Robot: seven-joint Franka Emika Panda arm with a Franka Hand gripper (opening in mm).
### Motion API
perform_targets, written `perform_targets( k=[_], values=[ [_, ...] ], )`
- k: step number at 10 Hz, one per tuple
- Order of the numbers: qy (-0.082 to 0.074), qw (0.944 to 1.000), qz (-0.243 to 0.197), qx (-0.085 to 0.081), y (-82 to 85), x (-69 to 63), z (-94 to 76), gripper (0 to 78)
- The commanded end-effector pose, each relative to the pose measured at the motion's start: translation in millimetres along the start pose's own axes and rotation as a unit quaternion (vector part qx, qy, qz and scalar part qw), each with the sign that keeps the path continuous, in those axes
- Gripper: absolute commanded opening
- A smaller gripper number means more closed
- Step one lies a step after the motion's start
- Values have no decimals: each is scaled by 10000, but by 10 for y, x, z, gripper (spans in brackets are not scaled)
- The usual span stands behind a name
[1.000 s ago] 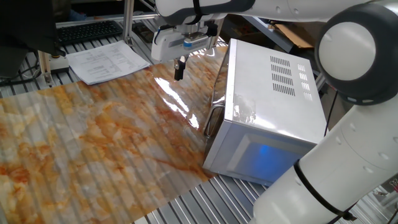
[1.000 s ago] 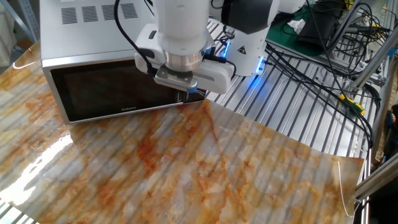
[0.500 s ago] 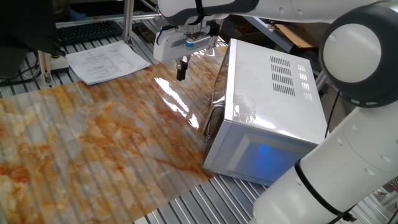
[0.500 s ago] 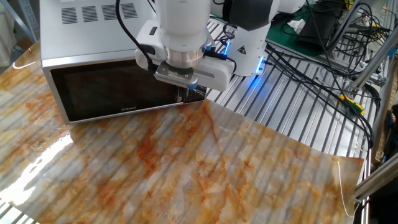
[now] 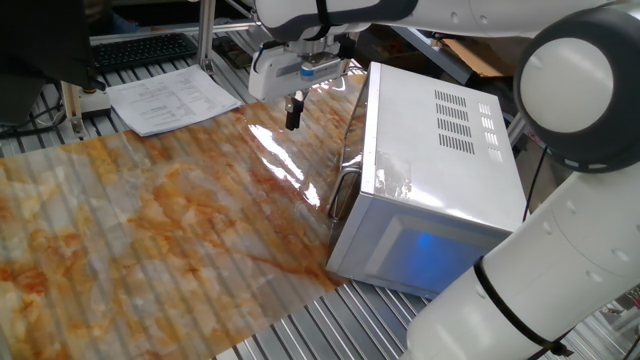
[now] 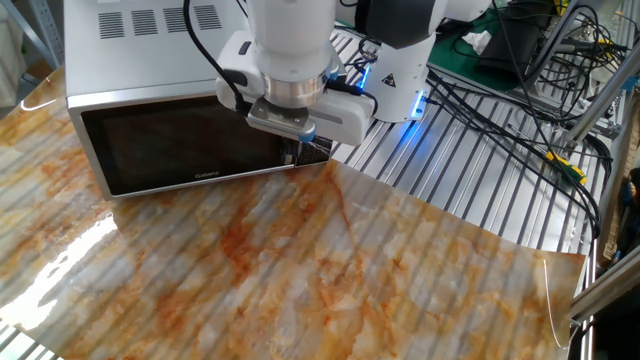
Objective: Open the microwave door
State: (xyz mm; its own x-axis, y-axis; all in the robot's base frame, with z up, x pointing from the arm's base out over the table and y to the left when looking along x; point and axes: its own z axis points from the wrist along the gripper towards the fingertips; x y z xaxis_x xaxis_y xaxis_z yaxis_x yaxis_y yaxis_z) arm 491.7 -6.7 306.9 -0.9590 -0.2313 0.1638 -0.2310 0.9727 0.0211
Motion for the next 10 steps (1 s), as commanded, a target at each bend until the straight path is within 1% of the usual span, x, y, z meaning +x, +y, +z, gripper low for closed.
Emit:
perform_targets(
  k=[1,3,7,8,9,10],
  values=[
    [-16,10000,-28,11,-2,0,-9,0],
    [-63,10000,-22,55,-2,0,-9,0],
    [-103,9999,60,63,-2,0,-9,0],
    [-161,9997,142,75,-2,0,-9,0],
    [-280,9992,262,100,-2,0,-9,0],
    [-297,9989,356,101,-2,0,-9,0]
  ],
)
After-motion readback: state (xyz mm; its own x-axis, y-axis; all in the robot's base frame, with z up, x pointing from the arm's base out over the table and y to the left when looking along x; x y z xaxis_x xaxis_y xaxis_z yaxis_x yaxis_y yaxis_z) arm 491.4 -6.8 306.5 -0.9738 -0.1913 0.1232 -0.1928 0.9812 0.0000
